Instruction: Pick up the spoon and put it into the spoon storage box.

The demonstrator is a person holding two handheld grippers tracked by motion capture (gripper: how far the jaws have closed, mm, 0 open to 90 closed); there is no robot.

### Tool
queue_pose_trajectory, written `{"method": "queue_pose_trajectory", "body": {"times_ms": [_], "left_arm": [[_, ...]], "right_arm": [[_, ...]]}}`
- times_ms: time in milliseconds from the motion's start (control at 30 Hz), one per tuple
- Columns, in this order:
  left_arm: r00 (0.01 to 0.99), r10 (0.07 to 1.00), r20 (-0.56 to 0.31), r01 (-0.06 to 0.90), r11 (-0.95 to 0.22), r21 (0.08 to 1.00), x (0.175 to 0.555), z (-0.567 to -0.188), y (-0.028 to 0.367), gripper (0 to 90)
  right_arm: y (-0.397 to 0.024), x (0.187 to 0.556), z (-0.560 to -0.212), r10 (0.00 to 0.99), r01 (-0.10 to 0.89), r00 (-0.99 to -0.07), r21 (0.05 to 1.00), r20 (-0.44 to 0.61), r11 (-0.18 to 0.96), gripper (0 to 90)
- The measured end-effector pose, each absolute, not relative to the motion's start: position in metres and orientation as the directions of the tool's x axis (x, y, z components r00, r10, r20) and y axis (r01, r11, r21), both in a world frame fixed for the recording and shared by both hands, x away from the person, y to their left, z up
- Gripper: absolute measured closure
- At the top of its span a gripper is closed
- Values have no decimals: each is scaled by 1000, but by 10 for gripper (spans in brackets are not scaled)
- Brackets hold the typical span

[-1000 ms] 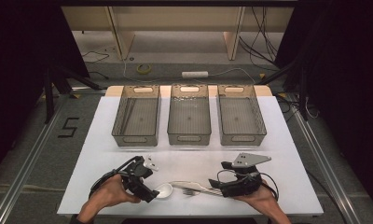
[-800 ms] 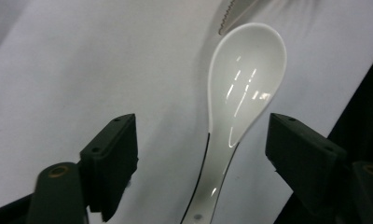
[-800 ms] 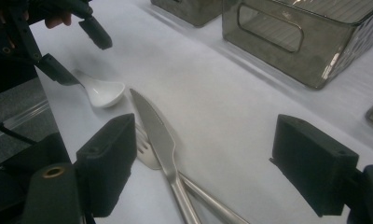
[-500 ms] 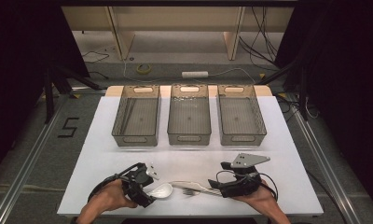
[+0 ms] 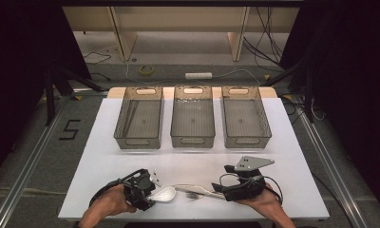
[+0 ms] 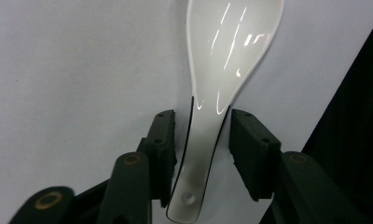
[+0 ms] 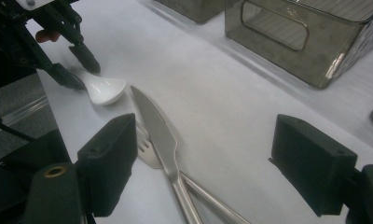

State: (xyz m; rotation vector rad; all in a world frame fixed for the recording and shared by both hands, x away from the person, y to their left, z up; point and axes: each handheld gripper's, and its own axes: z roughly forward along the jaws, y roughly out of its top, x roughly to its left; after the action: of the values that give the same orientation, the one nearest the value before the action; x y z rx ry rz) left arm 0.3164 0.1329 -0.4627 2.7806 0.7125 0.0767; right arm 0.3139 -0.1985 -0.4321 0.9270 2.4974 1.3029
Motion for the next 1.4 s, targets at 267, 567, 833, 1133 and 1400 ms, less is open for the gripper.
{"method": "queue_pose_trajectory", "body": {"times_ms": [267, 567, 833, 1133, 1400], "left_arm": [[892, 451, -12, 438, -859, 267, 315, -462, 132, 705], [890, 456, 3, 436, -853, 286, 316, -460, 136, 744], [885, 464, -34, 447, -829, 336, 317, -446, 145, 748], [867, 497, -46, 455, -749, 482, 319, -422, 144, 749], [805, 592, -39, 489, -625, 609, 340, -407, 138, 749]], "right_arm": [[-198, 314, -432, 601, 448, -789, 787, 125, 424, 237], [-198, 314, -432, 601, 448, -790, 787, 126, 424, 238], [-198, 314, -432, 602, 450, -788, 787, 128, 422, 239], [-199, 314, -432, 605, 450, -786, 788, 126, 421, 239], [-200, 315, -431, 608, 444, -785, 794, 120, 416, 240]]}}
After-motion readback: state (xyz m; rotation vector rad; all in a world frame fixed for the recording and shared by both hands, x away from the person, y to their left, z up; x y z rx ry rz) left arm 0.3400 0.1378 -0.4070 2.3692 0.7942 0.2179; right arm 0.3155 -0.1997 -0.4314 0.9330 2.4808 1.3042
